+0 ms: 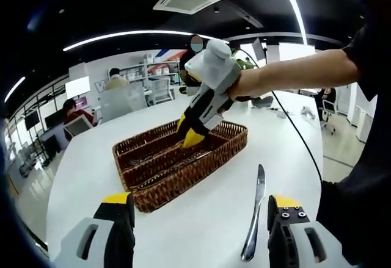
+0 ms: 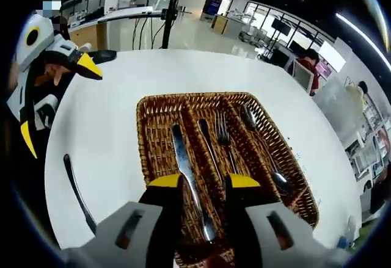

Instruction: Arrange the knives, forks, and spoons in their matching storage slots by inserting each utensil handle-first until every utensil is classified and aligned in the correct compartment

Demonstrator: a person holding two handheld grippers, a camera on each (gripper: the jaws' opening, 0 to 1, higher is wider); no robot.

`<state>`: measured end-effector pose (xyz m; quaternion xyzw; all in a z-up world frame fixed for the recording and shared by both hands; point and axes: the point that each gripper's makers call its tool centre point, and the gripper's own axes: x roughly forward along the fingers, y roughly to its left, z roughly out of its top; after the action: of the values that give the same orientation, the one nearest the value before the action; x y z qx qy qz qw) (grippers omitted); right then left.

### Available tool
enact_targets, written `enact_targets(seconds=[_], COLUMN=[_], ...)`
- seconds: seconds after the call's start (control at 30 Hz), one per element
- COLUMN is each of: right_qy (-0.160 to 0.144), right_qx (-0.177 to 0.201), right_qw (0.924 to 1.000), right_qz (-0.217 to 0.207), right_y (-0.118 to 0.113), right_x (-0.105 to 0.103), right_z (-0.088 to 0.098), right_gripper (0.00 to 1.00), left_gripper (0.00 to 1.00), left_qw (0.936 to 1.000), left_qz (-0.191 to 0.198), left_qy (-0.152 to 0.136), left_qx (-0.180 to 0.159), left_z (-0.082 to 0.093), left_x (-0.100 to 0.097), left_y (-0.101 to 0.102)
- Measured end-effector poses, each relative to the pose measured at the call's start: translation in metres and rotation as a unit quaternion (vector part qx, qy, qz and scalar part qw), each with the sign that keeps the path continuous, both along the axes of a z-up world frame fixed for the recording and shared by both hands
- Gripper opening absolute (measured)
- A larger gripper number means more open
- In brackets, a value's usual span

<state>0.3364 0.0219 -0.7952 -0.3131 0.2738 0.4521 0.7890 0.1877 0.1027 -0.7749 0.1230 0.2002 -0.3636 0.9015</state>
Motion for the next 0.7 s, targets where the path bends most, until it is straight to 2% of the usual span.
enact_targets(seconds=[0.4, 0.53, 0.7], right_qy=[-0.003, -0.002, -0.015], right_qx=[0.069, 0.079, 0.091], right_qw=[0.9961, 0.9948, 0.9926], right_qz=[-0.055, -0.065, -0.079], right_y=[-0.024, -0.032, -0.044], right_x=[-0.011, -0.017, -0.024], right_z=[0.015, 0.017, 0.023], right_gripper=[0.39, 0.43, 0.46], left_gripper=[0.95, 0.96, 0.97], left_qw=[1.0000, 0.9999, 0.9998], left_qz=[-0.006, -0.005, -0.006], left_qy=[0.004, 0.006, 0.011], left_qx=[-0.003, -0.009, -0.013], left_z=[0.002, 0.003, 0.005], left_x=[0.006, 0.010, 0.014], left_y=[-0.006, -0.005, -0.006])
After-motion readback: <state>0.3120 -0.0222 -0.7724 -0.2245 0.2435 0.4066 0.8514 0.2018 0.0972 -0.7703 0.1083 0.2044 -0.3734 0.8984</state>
